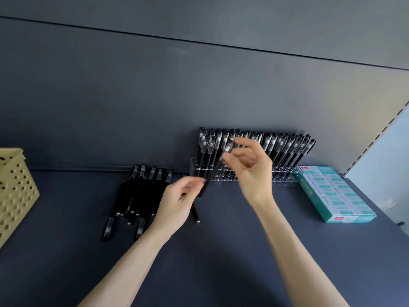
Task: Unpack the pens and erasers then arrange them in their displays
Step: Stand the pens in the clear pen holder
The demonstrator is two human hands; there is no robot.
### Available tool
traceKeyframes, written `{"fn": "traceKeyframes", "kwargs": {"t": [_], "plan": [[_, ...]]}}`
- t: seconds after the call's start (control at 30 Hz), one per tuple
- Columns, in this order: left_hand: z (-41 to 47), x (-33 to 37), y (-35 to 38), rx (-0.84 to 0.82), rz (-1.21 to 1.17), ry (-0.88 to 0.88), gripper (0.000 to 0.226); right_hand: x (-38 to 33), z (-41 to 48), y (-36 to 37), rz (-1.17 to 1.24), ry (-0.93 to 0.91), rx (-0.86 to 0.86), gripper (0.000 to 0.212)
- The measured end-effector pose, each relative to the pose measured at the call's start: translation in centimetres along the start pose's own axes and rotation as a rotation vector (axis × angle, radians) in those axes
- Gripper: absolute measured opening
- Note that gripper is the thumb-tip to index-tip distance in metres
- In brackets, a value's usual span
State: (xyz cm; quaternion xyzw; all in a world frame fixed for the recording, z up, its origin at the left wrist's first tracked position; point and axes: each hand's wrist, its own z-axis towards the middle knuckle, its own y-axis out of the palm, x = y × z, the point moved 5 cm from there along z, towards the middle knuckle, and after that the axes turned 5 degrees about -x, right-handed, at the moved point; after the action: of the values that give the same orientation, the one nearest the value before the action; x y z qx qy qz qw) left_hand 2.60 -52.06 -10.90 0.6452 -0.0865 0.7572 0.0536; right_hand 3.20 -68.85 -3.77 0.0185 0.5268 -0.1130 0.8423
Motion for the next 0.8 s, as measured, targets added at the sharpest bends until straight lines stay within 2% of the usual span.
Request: {"fn": "traceKeyframes", "kwargs": {"t": [0.07, 0.13, 0.23, 0.3, 0.6, 0.8], "plan": [[0.9, 0.1, -0.8, 0.106, 0.121, 0.028, 0.010, -0.8, 1.0, -1.0, -0.062, -0.078, 0.103, 0.034], [2.1, 0.2, -1.2, 0.166, 0.270, 0.050, 0.024, -1.5, 1.9, -1.5, -0.098, -0.147, 0.175, 0.035], [3.9, 0.2, -1.1, 0.154, 0.435, 0.061, 0.051, -1.9, 2.9, -1.5, -0.154, -0.207, 0.208, 0.032], [4.7, 0.0, -0.8, 0.132, 0.468, 0.052, 0.056, -1.8, 3.2, -1.1, -0.190, -0.226, 0.191, 0.030], [5.3, 0.1, -0.8, 0.204, 0.449, 0.115, 0.033, 0.3, 3.2, 0.4, -0.337, -0.256, 0.113, 0.026], [5.4, 0.0, -0.9, 0.215, 0.416, 0.114, 0.031, 1.6, 2.8, 1.3, -0.416, -0.259, 0.061, 0.027]]}}
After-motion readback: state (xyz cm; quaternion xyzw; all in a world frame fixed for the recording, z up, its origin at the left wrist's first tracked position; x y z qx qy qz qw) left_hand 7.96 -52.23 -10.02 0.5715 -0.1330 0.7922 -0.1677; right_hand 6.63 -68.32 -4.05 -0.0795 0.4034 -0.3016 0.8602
